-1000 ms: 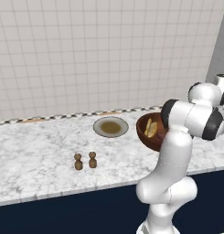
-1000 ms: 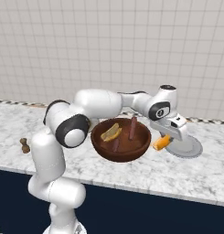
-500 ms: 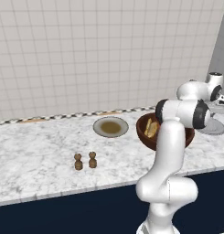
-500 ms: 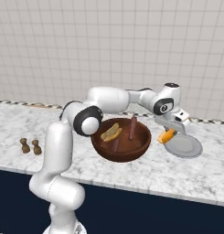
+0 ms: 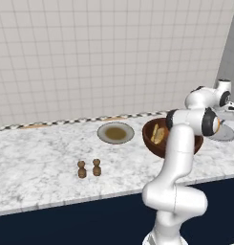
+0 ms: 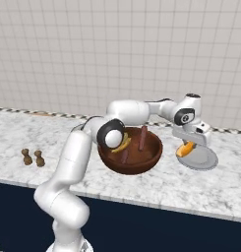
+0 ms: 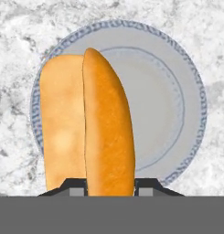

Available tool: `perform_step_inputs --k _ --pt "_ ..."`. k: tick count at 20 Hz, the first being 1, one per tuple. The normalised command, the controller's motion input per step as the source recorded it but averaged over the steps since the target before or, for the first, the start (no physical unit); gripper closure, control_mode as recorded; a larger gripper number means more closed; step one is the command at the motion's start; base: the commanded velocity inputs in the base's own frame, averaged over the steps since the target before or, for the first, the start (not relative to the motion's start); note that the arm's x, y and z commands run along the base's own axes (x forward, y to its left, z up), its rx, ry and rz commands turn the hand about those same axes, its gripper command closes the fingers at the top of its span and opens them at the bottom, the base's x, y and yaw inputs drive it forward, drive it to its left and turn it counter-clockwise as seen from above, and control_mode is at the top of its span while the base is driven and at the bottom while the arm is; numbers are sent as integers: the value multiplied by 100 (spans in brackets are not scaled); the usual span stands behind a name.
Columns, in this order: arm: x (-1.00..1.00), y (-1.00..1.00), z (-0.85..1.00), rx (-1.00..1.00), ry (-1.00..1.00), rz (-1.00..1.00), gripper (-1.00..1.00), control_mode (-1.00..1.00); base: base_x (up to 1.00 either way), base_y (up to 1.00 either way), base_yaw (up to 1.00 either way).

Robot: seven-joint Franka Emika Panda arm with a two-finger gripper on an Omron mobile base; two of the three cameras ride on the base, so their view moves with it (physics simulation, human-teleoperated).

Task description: Place one bun and one sausage from the bowl on each plate.

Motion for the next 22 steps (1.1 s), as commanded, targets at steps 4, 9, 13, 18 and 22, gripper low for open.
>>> perform_step_inputs --k 4,9,13,18,22 --pt "1 0 -34 0 0 3 100 -100 0 0 0" --pt "25 2 -23 0 0 0 100 -100 0 0 0" --pt "40 0 -12 1 -1 0 100 -100 0 0 0" --pt "6 3 -12 -1 -20 0 100 -100 0 0 0" --pt "-13 -14 -1 0 -3 0 100 -100 0 0 0"
